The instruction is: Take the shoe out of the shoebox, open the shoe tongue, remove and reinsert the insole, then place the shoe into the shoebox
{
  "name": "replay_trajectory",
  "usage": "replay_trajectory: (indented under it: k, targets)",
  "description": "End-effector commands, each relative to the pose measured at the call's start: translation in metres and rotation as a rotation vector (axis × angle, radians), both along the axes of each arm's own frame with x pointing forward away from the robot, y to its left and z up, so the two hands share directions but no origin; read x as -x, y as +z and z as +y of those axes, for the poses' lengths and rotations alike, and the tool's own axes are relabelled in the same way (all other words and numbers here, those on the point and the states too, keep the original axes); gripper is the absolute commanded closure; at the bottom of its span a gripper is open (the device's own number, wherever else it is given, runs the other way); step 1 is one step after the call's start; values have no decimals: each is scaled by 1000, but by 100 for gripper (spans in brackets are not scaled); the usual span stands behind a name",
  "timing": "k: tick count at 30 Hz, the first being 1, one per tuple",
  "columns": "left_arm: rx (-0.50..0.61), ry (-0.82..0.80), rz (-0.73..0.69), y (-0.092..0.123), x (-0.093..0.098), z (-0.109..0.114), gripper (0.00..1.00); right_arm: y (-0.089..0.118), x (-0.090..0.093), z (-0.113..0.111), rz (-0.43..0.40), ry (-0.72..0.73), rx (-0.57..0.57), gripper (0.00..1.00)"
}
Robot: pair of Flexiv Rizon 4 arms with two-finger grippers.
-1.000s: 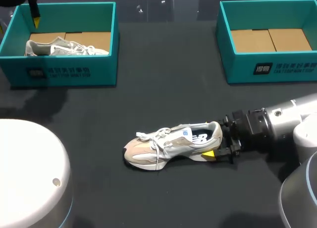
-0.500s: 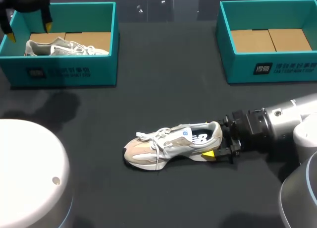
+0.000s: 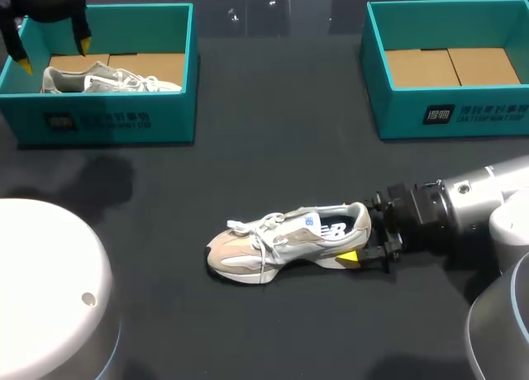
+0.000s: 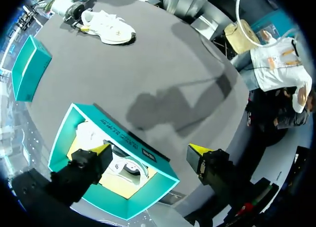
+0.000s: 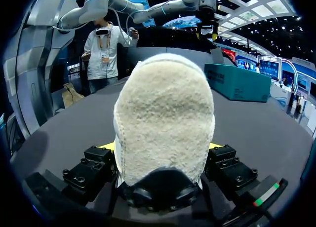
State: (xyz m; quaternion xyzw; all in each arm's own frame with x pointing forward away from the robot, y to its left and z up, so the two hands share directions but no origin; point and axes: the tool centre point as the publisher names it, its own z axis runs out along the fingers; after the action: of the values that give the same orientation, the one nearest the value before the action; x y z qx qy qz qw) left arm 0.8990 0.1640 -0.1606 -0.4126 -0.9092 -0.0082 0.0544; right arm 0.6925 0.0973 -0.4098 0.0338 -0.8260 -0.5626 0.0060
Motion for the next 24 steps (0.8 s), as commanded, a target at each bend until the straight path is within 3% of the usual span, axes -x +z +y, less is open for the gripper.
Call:
replay_trajectory:
  k: [1,5,13,18,24]
  targets:
    - [15,128,-14,4,20,-19,0,-1,-1,2,0,0,3,100]
    - [17,227,-14,4,44,-35,0,-1,-1,2,0,0,3,100]
    - [-48,416,-23,-8,65,-56,0,-1,-1,2,0,0,3,100]
    - [5,518,-14,4,85,-66,0,-1,-1,2,0,0,3,100]
    - [-14,587,-24,2,118,-82,0,-1,-1,2,0,0,3,100]
